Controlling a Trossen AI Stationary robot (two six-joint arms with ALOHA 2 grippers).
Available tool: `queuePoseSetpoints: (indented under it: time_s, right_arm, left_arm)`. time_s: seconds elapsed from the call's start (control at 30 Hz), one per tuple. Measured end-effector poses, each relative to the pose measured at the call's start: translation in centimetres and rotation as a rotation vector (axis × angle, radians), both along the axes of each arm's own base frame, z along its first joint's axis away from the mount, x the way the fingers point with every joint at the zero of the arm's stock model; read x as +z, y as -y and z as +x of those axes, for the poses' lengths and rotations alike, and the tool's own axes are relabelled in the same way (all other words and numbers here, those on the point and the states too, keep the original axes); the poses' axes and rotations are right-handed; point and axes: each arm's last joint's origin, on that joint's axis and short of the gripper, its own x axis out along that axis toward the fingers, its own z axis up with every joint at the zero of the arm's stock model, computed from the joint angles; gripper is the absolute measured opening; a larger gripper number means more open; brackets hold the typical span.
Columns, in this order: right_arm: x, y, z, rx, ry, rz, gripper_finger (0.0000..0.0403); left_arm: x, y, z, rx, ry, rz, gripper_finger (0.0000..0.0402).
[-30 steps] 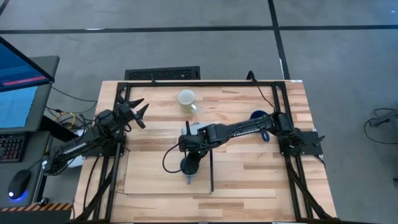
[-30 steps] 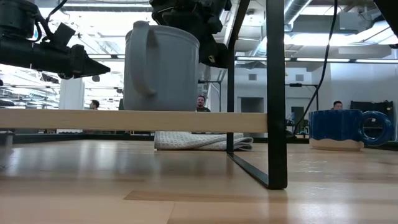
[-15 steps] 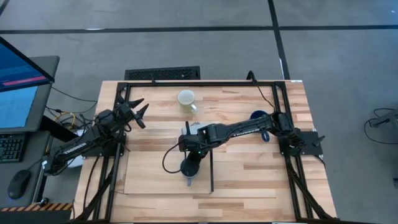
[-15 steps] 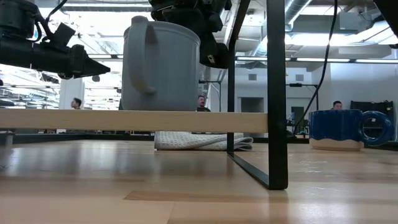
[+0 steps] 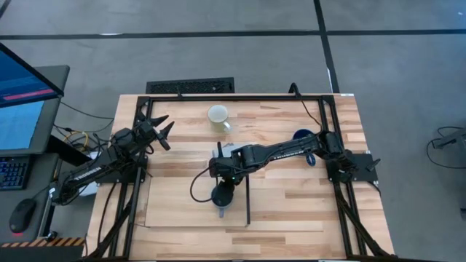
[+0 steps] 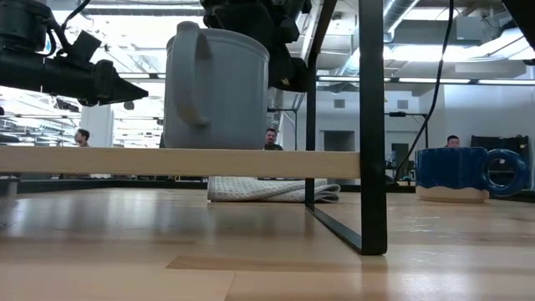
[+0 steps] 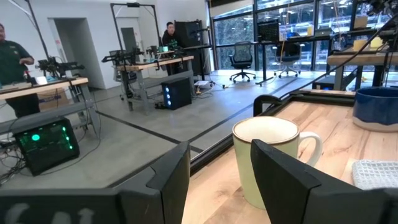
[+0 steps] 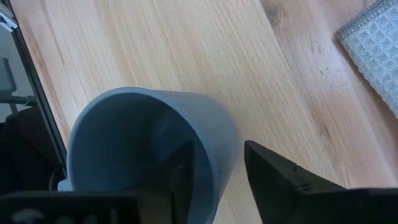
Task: Stack small to large cups/mugs on shelf
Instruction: Put the blue mug on the shelf
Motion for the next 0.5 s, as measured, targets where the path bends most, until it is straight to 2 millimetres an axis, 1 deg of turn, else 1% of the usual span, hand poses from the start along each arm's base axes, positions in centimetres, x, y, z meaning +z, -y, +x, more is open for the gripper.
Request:
queuePoseSetpoints:
  time_s: [0.2,0.5]
  right_arm:
    - [0.00,0.00,-0.02,-0.010,-0.004,0.004,0.0203]
    - [0.00,0.00,-0.02,-0.009,-0.005,0.005,0.0216]
  left_arm:
    - [0.00,0.00,0.00,0.000,0.000,0.000,0.0163]
    - [0.00,0.00,0.00,0.000,0.000,-0.001,0.0163]
